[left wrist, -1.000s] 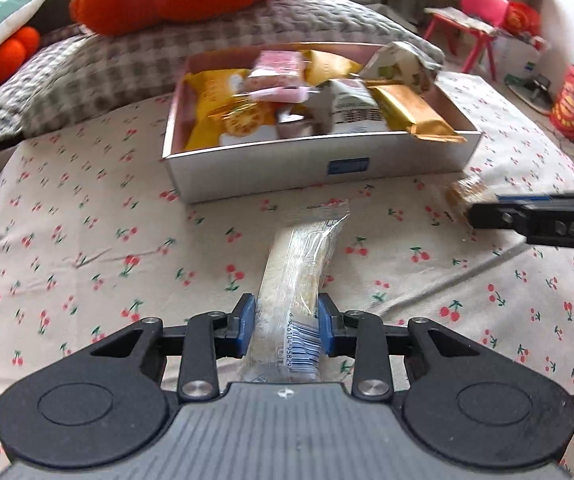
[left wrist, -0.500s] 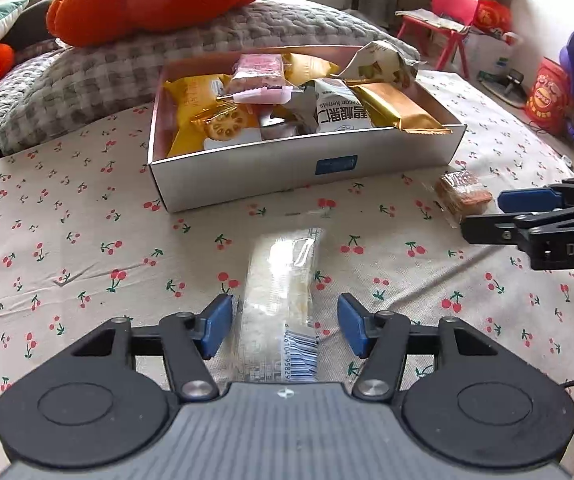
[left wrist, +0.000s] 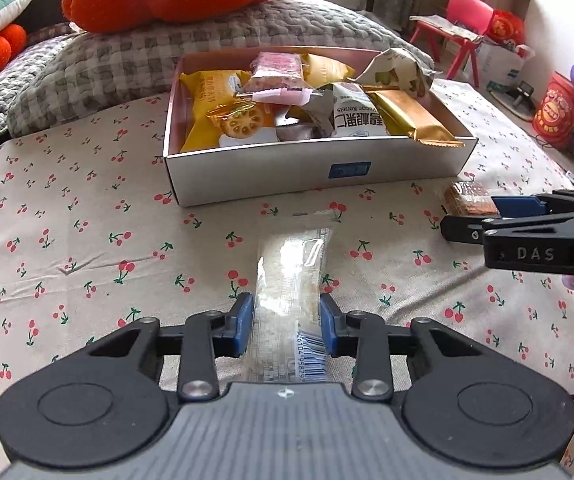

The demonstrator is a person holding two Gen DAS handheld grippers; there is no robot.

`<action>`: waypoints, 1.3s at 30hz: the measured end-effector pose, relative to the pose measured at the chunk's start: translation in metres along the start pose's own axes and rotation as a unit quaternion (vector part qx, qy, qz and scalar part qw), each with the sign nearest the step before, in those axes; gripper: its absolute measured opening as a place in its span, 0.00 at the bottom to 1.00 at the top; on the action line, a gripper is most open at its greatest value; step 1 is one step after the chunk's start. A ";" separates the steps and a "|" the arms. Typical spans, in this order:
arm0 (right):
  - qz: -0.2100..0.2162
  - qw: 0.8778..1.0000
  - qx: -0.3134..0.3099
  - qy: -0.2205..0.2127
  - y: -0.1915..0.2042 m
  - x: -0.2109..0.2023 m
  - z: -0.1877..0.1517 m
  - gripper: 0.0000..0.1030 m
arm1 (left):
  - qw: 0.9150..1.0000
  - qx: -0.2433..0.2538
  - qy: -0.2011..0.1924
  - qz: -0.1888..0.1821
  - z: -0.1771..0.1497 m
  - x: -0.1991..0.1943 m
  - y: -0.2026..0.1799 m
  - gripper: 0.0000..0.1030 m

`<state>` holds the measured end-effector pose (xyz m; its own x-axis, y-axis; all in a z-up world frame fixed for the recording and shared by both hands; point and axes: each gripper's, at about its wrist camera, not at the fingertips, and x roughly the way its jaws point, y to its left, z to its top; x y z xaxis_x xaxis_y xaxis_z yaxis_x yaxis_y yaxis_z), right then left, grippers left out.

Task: Organize snacks
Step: 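Grasp clear wrapped bar with left tool while right tool grasps brown wafer pack, then carry both packs into the box and open both tools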

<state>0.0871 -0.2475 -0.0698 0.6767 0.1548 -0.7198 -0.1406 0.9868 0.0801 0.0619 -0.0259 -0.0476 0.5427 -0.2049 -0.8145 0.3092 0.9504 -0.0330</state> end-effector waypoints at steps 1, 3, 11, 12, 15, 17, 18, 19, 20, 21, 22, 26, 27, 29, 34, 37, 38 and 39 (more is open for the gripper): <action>-0.004 1.000 -0.004 -0.001 0.001 0.000 0.000 0.51 | 1.000 -0.002 0.001 -0.001 0.001 0.000 0.000 0.30; -0.007 1.000 -0.006 -0.004 0.002 -0.001 0.000 0.43 | 1.000 -0.009 0.002 -0.005 0.001 -0.001 0.002 0.29; 0.011 1.000 -0.003 0.002 0.001 -0.010 0.002 0.38 | 0.999 -0.034 -0.010 -0.011 0.008 -0.012 0.008 0.19; 0.016 1.000 -0.003 0.003 0.002 -0.012 0.002 0.38 | 0.999 -0.037 -0.009 -0.013 0.009 -0.014 0.009 0.19; 0.032 0.999 -0.005 0.003 0.006 -0.020 0.003 0.38 | 0.999 -0.041 -0.009 -0.015 0.010 -0.017 0.008 0.19; 0.040 0.999 -0.007 0.002 0.010 -0.026 0.004 0.38 | 0.999 -0.040 -0.011 -0.014 0.011 -0.018 0.007 0.18; 0.043 0.999 -0.008 0.001 0.011 -0.028 0.004 0.38 | 0.999 -0.040 -0.011 -0.014 0.011 -0.018 0.007 0.18; 0.047 0.999 -0.008 0.001 0.013 -0.031 0.005 0.38 | 0.999 -0.041 -0.011 -0.015 0.011 -0.018 0.007 0.18; 0.050 0.999 -0.008 0.001 0.015 -0.033 0.005 0.38 | 0.999 -0.042 -0.012 -0.017 0.011 -0.018 0.008 0.18; 0.052 0.999 -0.007 0.001 0.016 -0.035 0.005 0.38 | 0.999 -0.043 -0.012 -0.016 0.011 -0.018 0.008 0.18; 0.055 0.998 -0.006 0.001 0.017 -0.037 0.006 0.38 | 0.999 -0.044 -0.012 -0.014 0.011 -0.017 0.009 0.18; 0.060 0.998 -0.003 -0.001 0.020 -0.043 0.007 0.38 | 0.999 -0.048 -0.013 -0.010 0.011 -0.017 0.011 0.18; 0.060 0.998 -0.002 -0.001 0.020 -0.045 0.008 0.38 | 0.999 -0.047 -0.016 -0.011 0.011 -0.018 0.011 0.18; 0.061 0.998 0.006 0.001 0.019 -0.049 0.010 0.38 | 0.999 -0.048 -0.023 -0.011 0.012 -0.023 0.013 0.17; 0.073 0.996 0.052 -0.028 0.014 -0.072 0.018 0.38 | 0.997 -0.057 -0.046 -0.024 0.016 -0.040 0.020 0.17; 0.086 0.992 0.085 -0.046 0.007 -0.086 0.022 0.38 | 0.995 -0.069 -0.062 -0.022 0.020 -0.049 0.026 0.16; 0.090 0.991 0.089 -0.052 0.006 -0.089 0.024 0.38 | 0.995 -0.076 -0.067 -0.023 0.021 -0.051 0.028 0.16; 0.091 0.990 0.092 -0.058 0.004 -0.091 0.025 0.38 | 0.994 -0.084 -0.072 -0.024 0.023 -0.054 0.030 0.16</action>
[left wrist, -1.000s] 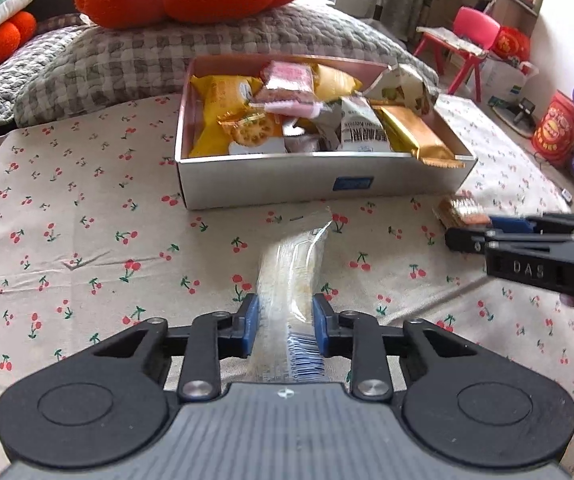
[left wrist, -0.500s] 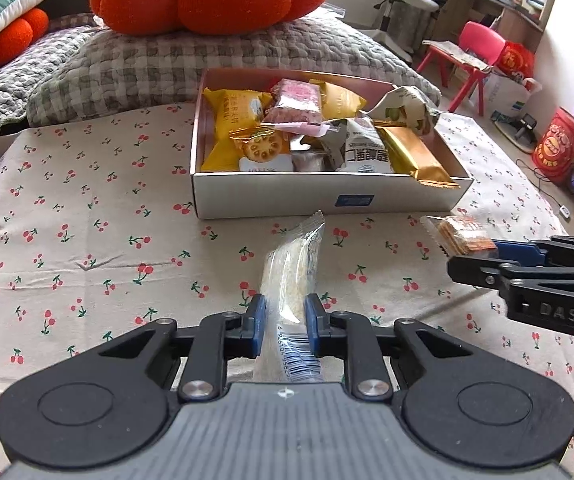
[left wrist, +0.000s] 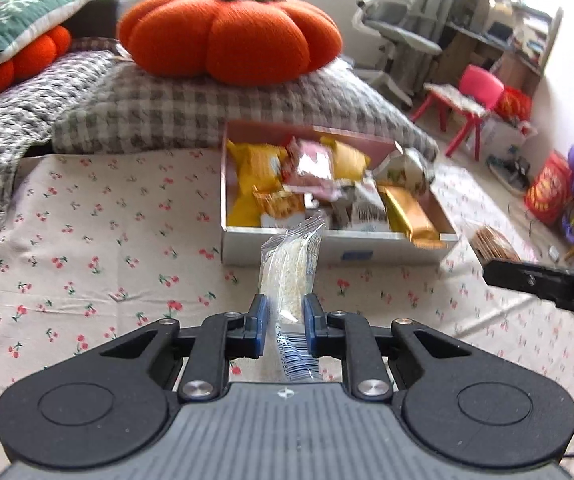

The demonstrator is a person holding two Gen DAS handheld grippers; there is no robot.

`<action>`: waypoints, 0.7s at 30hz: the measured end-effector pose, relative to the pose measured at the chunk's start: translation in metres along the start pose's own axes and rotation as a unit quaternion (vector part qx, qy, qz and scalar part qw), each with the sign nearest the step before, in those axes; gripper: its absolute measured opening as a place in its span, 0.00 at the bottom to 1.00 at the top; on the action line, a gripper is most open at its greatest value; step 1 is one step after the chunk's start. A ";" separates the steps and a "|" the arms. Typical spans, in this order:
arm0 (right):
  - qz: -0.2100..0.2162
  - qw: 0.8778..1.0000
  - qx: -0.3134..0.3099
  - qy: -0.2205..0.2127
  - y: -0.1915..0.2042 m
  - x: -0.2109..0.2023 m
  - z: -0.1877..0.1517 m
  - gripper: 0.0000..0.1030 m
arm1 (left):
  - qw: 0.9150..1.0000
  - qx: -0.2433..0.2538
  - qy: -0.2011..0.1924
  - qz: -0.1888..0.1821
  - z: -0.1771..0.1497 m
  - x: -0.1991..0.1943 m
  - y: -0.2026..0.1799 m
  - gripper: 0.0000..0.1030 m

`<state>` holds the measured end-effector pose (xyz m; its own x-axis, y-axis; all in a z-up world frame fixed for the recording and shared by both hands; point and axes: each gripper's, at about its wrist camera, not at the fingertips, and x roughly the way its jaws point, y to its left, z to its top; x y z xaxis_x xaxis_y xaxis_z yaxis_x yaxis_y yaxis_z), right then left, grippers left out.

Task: Organize snacks
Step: 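Carry both packs into the box and open both tools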

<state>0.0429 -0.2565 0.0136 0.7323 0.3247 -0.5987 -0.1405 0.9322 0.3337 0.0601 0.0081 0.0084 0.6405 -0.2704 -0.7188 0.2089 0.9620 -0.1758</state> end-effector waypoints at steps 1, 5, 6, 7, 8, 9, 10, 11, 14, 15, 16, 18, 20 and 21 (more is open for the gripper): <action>0.001 1.000 0.004 -0.004 -0.001 -0.002 0.002 0.38 | 1.000 -0.008 -0.006 -0.001 0.002 -0.002 0.001 0.16; -0.001 1.000 0.017 -0.007 -0.006 0.001 0.007 0.38 | 0.999 -0.027 -0.023 -0.003 0.012 -0.006 0.004 0.16; -0.002 1.000 0.020 -0.007 -0.007 0.003 0.008 0.38 | 0.999 -0.029 -0.026 -0.004 0.015 -0.006 0.004 0.16; -0.003 1.000 0.024 -0.008 -0.009 0.005 0.010 0.38 | 0.999 -0.032 -0.028 -0.004 0.018 -0.006 0.005 0.16; -0.004 1.000 0.028 -0.010 -0.011 0.006 0.011 0.38 | 0.999 -0.036 -0.031 -0.005 0.021 -0.005 0.006 0.16; -0.003 0.999 0.031 -0.012 -0.012 0.007 0.013 0.38 | 0.999 -0.040 -0.033 -0.005 0.025 -0.003 0.006 0.16; -0.002 0.999 0.034 -0.014 -0.014 0.008 0.015 0.38 | 0.998 -0.045 -0.035 -0.006 0.028 -0.002 0.008 0.16; -0.001 0.999 0.035 -0.017 -0.015 0.010 0.017 0.38 | 0.998 -0.052 -0.037 -0.007 0.031 -0.002 0.009 0.16; 0.003 0.999 0.044 -0.027 -0.019 0.013 0.025 0.38 | 0.997 -0.072 -0.040 -0.013 0.041 0.004 0.013 0.16; 0.006 0.998 0.052 -0.028 -0.022 0.016 0.027 0.38 | 0.996 -0.076 -0.040 -0.014 0.044 0.007 0.014 0.16; 0.008 0.998 0.060 -0.029 -0.024 0.019 0.030 0.38 | 0.996 -0.080 -0.039 -0.016 0.047 0.010 0.014 0.16; 0.006 0.997 0.069 -0.031 -0.027 0.026 0.036 0.38 | 0.995 -0.085 -0.039 -0.019 0.055 0.018 0.015 0.16; 0.003 0.997 0.068 -0.032 -0.029 0.035 0.043 0.38 | 0.996 -0.081 -0.043 -0.018 0.063 0.026 0.014 0.16; 0.002 0.997 0.065 -0.034 -0.029 0.040 0.047 0.38 | 0.996 -0.078 -0.044 -0.016 0.067 0.030 0.013 0.16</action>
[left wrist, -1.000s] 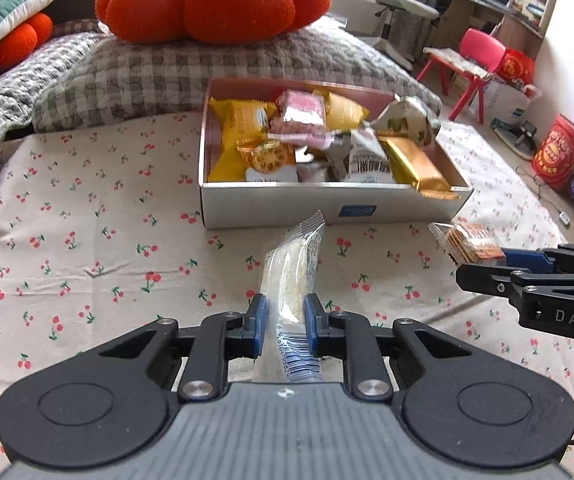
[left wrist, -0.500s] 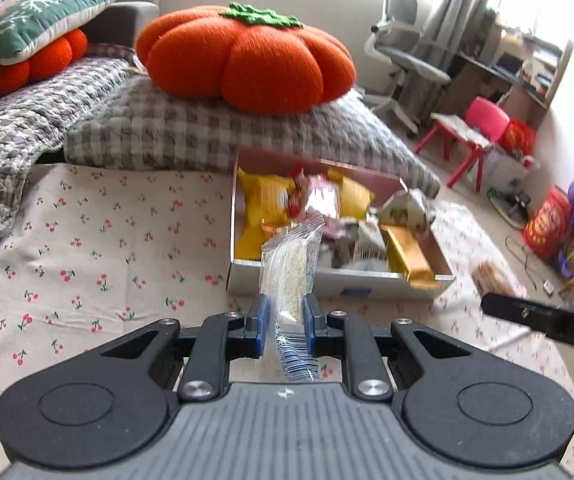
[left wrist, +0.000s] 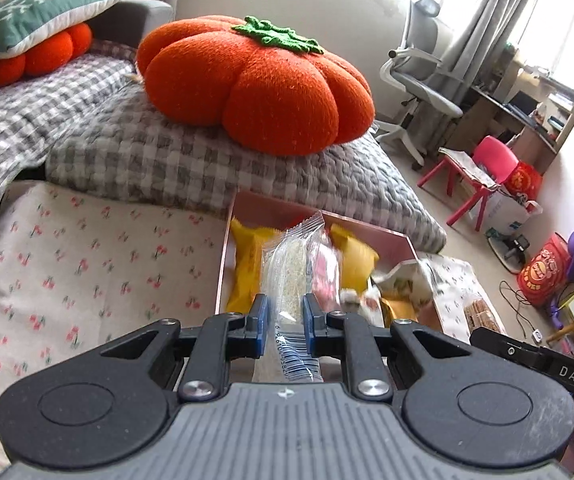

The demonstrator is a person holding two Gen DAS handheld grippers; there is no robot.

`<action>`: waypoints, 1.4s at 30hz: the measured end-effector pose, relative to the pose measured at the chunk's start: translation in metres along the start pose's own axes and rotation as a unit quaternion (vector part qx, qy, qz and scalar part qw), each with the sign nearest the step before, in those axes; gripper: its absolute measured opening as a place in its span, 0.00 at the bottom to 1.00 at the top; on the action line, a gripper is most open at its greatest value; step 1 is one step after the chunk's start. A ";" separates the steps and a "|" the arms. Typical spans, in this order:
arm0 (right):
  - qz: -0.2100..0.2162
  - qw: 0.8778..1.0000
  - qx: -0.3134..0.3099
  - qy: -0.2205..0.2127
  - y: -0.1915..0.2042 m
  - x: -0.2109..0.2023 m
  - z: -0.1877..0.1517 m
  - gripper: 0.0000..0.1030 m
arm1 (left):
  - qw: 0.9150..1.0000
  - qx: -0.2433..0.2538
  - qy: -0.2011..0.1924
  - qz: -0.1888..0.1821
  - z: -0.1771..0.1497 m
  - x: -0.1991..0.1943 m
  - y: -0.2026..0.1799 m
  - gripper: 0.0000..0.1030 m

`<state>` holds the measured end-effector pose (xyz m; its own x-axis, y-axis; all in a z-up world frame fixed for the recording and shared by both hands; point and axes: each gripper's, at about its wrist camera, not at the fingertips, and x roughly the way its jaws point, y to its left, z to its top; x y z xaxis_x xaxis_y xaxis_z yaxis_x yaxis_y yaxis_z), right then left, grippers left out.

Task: Organize snacks
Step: 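Carry both packs into the box and open both tools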

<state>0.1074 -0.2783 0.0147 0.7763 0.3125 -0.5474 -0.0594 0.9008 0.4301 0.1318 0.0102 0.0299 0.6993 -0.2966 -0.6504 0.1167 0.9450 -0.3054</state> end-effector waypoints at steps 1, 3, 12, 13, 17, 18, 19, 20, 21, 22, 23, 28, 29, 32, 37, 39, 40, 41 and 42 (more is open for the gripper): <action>0.000 1.000 -0.002 -0.001 0.000 0.005 0.003 0.38 | 1.000 0.001 -0.001 0.001 0.003 0.005 0.000 0.16; 0.003 1.000 -0.001 -0.002 -0.002 0.015 0.010 0.38 | 1.000 0.002 -0.001 0.001 0.009 0.015 -0.002 0.16; 0.014 1.000 0.016 0.011 -0.006 0.060 0.018 0.38 | 1.000 0.010 -0.001 0.017 0.036 0.062 -0.005 0.16; 0.015 1.000 0.016 0.013 -0.005 0.062 0.018 0.38 | 1.000 0.012 -0.001 0.020 0.037 0.065 -0.006 0.16; 0.017 1.000 0.009 0.015 0.000 0.072 0.018 0.39 | 1.000 0.016 -0.001 0.026 0.041 0.081 -0.007 0.16; 0.018 1.000 0.010 0.015 0.001 0.073 0.018 0.39 | 0.999 0.015 -0.001 0.028 0.041 0.084 -0.008 0.16; 0.019 1.000 0.010 0.014 0.001 0.075 0.019 0.39 | 0.999 0.015 -0.001 0.030 0.040 0.087 -0.008 0.16; 0.019 1.000 0.010 0.014 0.002 0.075 0.019 0.39 | 0.999 0.017 -0.001 0.031 0.041 0.089 -0.009 0.16; 0.018 1.000 0.009 0.013 0.003 0.076 0.019 0.39 | 0.999 0.024 -0.004 0.031 0.039 0.089 -0.010 0.16; 0.016 1.000 0.005 0.012 0.004 0.075 0.018 0.40 | 0.999 0.032 -0.007 0.031 0.039 0.089 -0.012 0.16; 0.014 1.000 0.002 0.011 0.006 0.076 0.018 0.41 | 0.999 0.038 -0.007 0.030 0.039 0.089 -0.012 0.17; 0.012 1.000 0.010 0.003 0.011 0.068 0.020 0.66 | 0.998 0.064 -0.011 0.025 0.035 0.076 -0.018 0.40; 0.013 1.000 0.013 0.002 0.011 0.066 0.021 0.71 | 0.997 0.066 -0.013 0.026 0.035 0.073 -0.018 0.48; 0.009 1.000 0.009 0.001 0.016 0.056 0.023 0.74 | 0.997 0.066 -0.012 0.032 0.032 0.060 -0.018 0.58; 0.000 1.000 0.005 -0.006 0.023 0.036 0.023 0.79 | 0.997 0.063 -0.009 0.041 0.027 0.040 -0.017 0.70; -0.001 1.000 0.005 -0.008 0.025 0.027 0.022 0.81 | 0.997 0.067 -0.008 0.045 0.022 0.031 -0.019 0.74; -0.002 1.000 0.005 -0.009 0.025 0.022 0.021 0.82 | 0.996 0.070 -0.007 0.047 0.020 0.028 -0.020 0.75; -0.005 1.000 0.005 -0.009 0.025 0.018 0.019 0.83 | 0.996 0.071 -0.006 0.050 0.016 0.023 -0.020 0.78; -0.008 1.000 0.006 -0.009 0.025 0.013 0.017 0.83 | 0.996 0.070 -0.005 0.052 0.013 0.019 -0.020 0.83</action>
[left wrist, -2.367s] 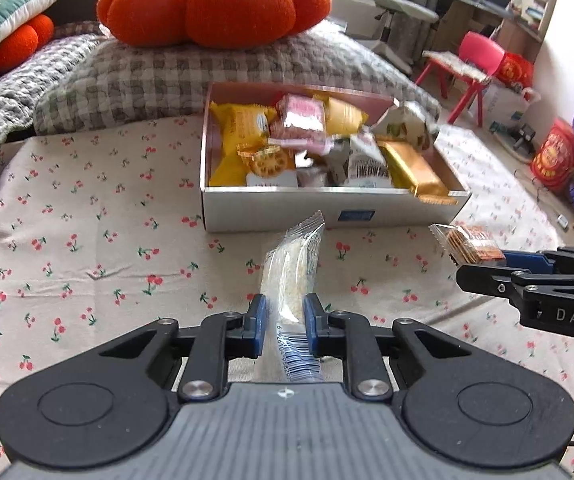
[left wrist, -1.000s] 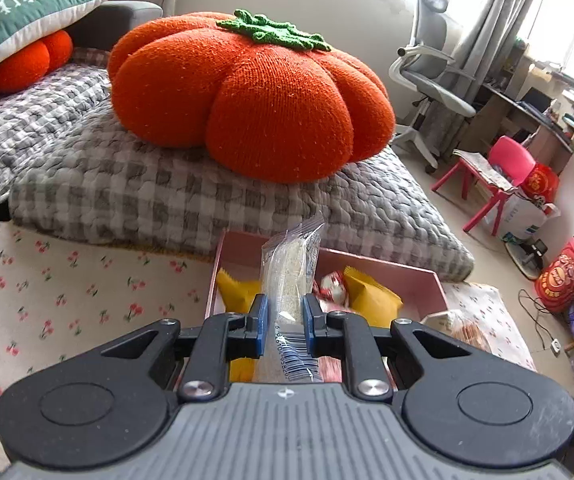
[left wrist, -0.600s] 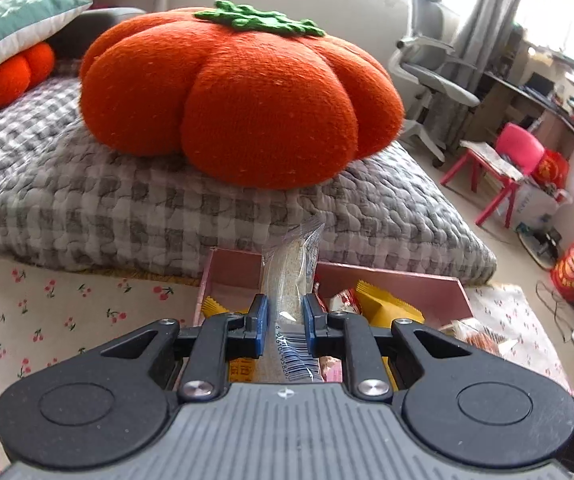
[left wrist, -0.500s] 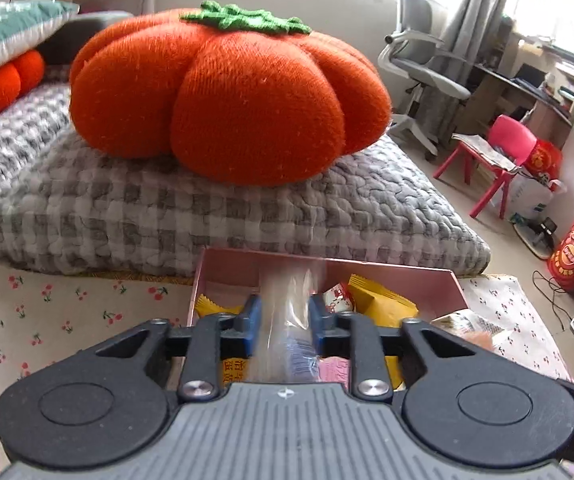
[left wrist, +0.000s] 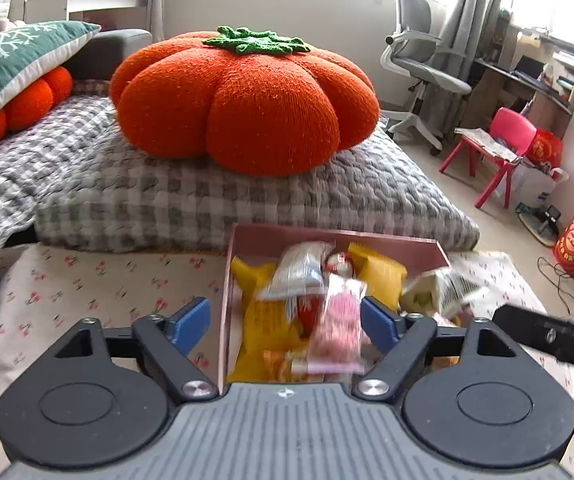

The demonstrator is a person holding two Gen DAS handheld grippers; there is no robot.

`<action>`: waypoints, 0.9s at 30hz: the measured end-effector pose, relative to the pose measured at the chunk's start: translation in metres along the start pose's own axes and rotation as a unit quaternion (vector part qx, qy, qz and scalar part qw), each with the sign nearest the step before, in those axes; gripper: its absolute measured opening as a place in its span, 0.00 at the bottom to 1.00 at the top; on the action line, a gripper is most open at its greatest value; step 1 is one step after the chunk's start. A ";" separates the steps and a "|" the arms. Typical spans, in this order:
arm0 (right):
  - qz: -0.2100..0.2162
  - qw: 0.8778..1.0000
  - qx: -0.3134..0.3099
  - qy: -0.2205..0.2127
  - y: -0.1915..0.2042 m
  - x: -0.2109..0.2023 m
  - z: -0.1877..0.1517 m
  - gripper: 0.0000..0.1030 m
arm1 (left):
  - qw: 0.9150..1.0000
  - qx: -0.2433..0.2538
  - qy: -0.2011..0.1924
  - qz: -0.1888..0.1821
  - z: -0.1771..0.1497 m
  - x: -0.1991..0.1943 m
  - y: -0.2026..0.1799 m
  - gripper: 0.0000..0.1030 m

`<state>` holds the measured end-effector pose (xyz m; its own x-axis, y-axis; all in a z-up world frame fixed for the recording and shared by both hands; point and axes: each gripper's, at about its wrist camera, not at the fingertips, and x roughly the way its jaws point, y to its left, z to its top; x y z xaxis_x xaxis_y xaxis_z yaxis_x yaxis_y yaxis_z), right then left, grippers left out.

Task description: Organize snacks

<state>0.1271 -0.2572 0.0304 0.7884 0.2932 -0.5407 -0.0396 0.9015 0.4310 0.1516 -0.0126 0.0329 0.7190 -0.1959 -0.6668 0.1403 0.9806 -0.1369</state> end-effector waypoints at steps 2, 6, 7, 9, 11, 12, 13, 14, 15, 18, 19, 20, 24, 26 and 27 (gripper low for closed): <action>-0.006 1.000 0.002 0.003 -0.001 -0.008 -0.003 0.83 | 1.000 -0.007 0.004 0.000 -0.009 -0.008 0.001 0.88; -0.027 1.000 -0.004 0.005 -0.004 -0.025 -0.012 0.87 | 1.000 -0.010 0.010 0.014 -0.029 -0.024 0.002 0.97; -0.038 0.999 -0.009 0.006 -0.004 -0.029 -0.015 0.89 | 1.000 -0.009 0.014 0.019 -0.035 -0.028 0.001 0.98; -0.058 0.998 -0.017 0.010 -0.004 -0.038 -0.023 0.92 | 0.999 -0.008 0.023 0.028 -0.046 -0.034 0.000 0.99; -0.069 0.997 -0.028 0.022 -0.004 -0.045 -0.032 0.92 | 0.999 -0.011 0.035 0.039 -0.056 -0.041 -0.001 0.99; -0.075 0.996 -0.032 0.026 -0.003 -0.049 -0.036 0.92 | 0.998 -0.007 0.041 0.042 -0.061 -0.044 -0.002 0.99; -0.081 0.996 -0.035 0.030 -0.003 -0.053 -0.040 0.92 | 0.998 -0.003 0.044 0.046 -0.066 -0.048 -0.004 0.99; -0.086 0.995 -0.036 0.032 -0.002 -0.057 -0.043 0.92 | 0.997 0.002 0.047 0.053 -0.070 -0.052 -0.006 0.99; -0.090 0.995 -0.037 0.035 -0.002 -0.063 -0.047 0.92 | 0.997 0.003 0.049 0.058 -0.074 -0.056 -0.007 1.00; -0.100 0.993 -0.046 0.047 0.000 -0.074 -0.058 0.93 | 0.996 0.005 0.055 0.064 -0.089 -0.068 -0.011 1.00; -0.108 0.991 -0.056 0.052 0.004 -0.076 -0.062 0.93 | 0.996 0.004 0.059 0.066 -0.093 -0.070 -0.013 1.00; -0.113 0.990 -0.068 0.053 0.007 -0.080 -0.067 0.93 | 0.996 0.001 0.060 0.069 -0.097 -0.072 -0.014 1.00; -0.112 0.988 -0.088 0.058 0.013 -0.090 -0.083 0.93 | 0.995 0.010 0.049 0.082 -0.100 -0.083 -0.023 1.00; -0.110 0.988 -0.094 0.058 0.014 -0.093 -0.089 0.93 | 0.994 0.025 0.040 0.101 -0.105 -0.086 -0.029 1.00; -0.109 0.988 -0.097 0.058 0.015 -0.094 -0.090 0.93 | 0.993 0.029 0.040 0.106 -0.107 -0.086 -0.030 1.00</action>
<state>-0.0033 -0.2426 0.0227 0.7156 0.1099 -0.6899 -0.0030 0.9880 0.1544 0.0126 -0.0255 0.0160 0.6800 0.0179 -0.7330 0.0319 0.9980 0.0539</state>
